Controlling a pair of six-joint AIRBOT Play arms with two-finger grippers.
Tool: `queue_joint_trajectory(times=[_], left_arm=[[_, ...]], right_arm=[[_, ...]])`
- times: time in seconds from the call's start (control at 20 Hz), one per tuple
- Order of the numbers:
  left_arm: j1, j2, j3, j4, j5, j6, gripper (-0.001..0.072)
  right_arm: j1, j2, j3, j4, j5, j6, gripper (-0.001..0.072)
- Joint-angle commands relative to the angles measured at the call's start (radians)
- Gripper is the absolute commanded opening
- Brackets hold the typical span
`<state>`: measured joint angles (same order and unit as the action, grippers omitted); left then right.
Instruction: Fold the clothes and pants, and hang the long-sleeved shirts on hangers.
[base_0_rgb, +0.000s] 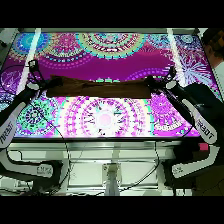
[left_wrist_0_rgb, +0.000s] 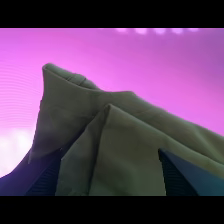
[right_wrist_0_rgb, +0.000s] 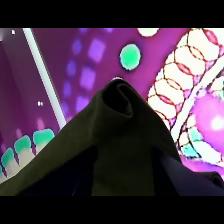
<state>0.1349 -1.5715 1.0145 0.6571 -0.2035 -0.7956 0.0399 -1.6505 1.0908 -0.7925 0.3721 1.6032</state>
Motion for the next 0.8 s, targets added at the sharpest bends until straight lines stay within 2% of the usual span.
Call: queue_joint_trajectory(times=[0.0, 0.1, 0.15, 0.2, 0.3, 0.4, 0.45, 0.5, 0.55, 0.75], left_arm=[[-0.002, 0.023, 0.001, 0.0, -0.001, 0.0, 0.0706], [0.019, 0.064, 0.001, -0.003, -0.006, -0.033, 0.068], [0.04, 0.084, 0.002, -0.003, -0.015, -0.066, 0.0552], [0.074, 0.092, 0.013, -0.001, -0.08, -0.066, 0.0503], [0.169, 0.071, 0.078, 0.003, -0.344, -0.107, 0.0504], [0.259, 0.024, 0.173, 0.08, -0.587, -0.195, 0.0509], [0.291, 0.0, 0.223, 0.146, -0.685, -0.247, 0.0565], [0.311, -0.018, 0.259, 0.192, -0.756, -0.288, 0.0685], [0.328, -0.029, 0.277, 0.2, -0.79, -0.306, 0.0706], [0.356, -0.082, 0.278, 0.195, -0.859, -0.309, 0.0705]], right_arm=[[0.004, 0.01, 0.023, -0.001, 0.011, -0.027, 0.0394], [0.003, 0.027, 0.045, -0.035, 0.022, -0.052, 0.0394], [0.003, 0.037, 0.054, -0.074, 0.031, -0.053, 0.0394], [0.003, 0.049, 0.058, -0.11, 0.037, -0.053, 0.0395], [0.003, 0.07, 0.058, -0.158, 0.048, -0.053, 0.0394], [0.004, 0.079, 0.058, -0.172, 0.061, -0.053, 0.0394], [0.004, 0.08, 0.058, -0.173, 0.066, -0.053, 0.0394], [0.004, 0.08, 0.058, -0.173, 0.072, -0.053, 0.0394], [0.003, 0.08, 0.058, -0.174, 0.075, -0.053, 0.0394], [0.004, 0.08, 0.058, -0.174, 0.089, -0.053, 0.0394]])
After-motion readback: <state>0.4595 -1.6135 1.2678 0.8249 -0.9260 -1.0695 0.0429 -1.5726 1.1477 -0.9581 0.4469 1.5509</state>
